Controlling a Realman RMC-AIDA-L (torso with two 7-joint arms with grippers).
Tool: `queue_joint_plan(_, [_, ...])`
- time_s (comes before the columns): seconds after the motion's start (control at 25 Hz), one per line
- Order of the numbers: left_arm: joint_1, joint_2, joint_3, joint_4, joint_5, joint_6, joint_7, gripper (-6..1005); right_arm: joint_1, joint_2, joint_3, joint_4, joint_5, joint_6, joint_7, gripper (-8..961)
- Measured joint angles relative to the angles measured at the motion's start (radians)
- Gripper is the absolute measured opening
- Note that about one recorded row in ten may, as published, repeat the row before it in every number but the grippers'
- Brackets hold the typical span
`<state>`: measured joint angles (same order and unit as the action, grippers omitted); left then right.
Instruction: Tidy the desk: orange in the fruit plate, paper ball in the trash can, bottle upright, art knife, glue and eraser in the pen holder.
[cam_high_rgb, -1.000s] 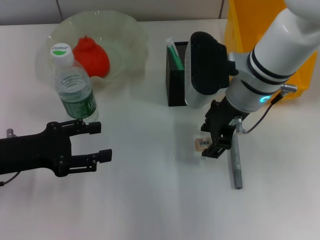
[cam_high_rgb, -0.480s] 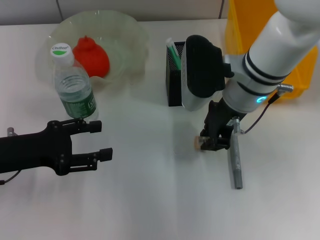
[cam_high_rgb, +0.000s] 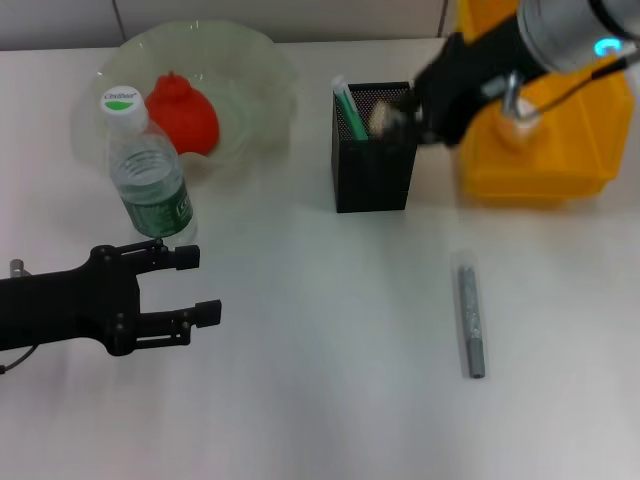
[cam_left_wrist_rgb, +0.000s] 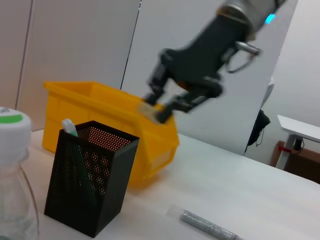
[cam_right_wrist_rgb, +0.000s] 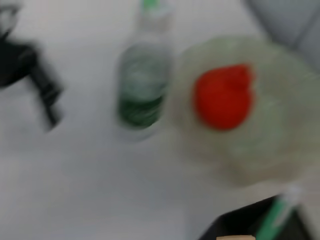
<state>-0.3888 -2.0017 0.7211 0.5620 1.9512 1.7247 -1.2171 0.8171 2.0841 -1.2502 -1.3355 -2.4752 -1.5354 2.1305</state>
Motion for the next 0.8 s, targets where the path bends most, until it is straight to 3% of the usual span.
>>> queue_joint_plan(0.16, [0.000, 0.000, 0.003, 0.000, 0.000, 0.001, 0.000, 792, 0.005, 0.000, -0.012, 0.085, 0.003, 0.147, 0.005, 249])
queue_joint_plan(0.32, [-0.002, -0.001, 0.009, 0.000, 0.000, 0.002, -0.003, 793, 0.025, 0.001, -0.030, 0.159, 0.003, 0.206, 0.005, 257])
queue_joint_plan(0.4, [-0.003, 0.000, 0.009, -0.002, 0.000, 0.003, -0.002, 793, 0.026, 0.001, -0.034, 0.162, 0.003, 0.210, 0.009, 331])
queue_joint_plan(0.52, [-0.003, 0.001, 0.009, 0.001, 0.000, 0.004, -0.002, 793, 0.017, 0.000, -0.034, 0.128, -0.001, 0.169, 0.048, 441])
queue_joint_plan(0.76, [-0.003, 0.001, 0.009, 0.004, 0.000, 0.016, -0.005, 793, 0.020, -0.002, -0.039, 0.079, -0.142, -0.057, 0.269, 702])
queue_joint_plan(0.8, [-0.003, 0.001, 0.009, 0.004, 0.000, 0.016, -0.005, 793, 0.014, -0.001, -0.052, 0.082, -0.165, -0.071, 0.295, 703])
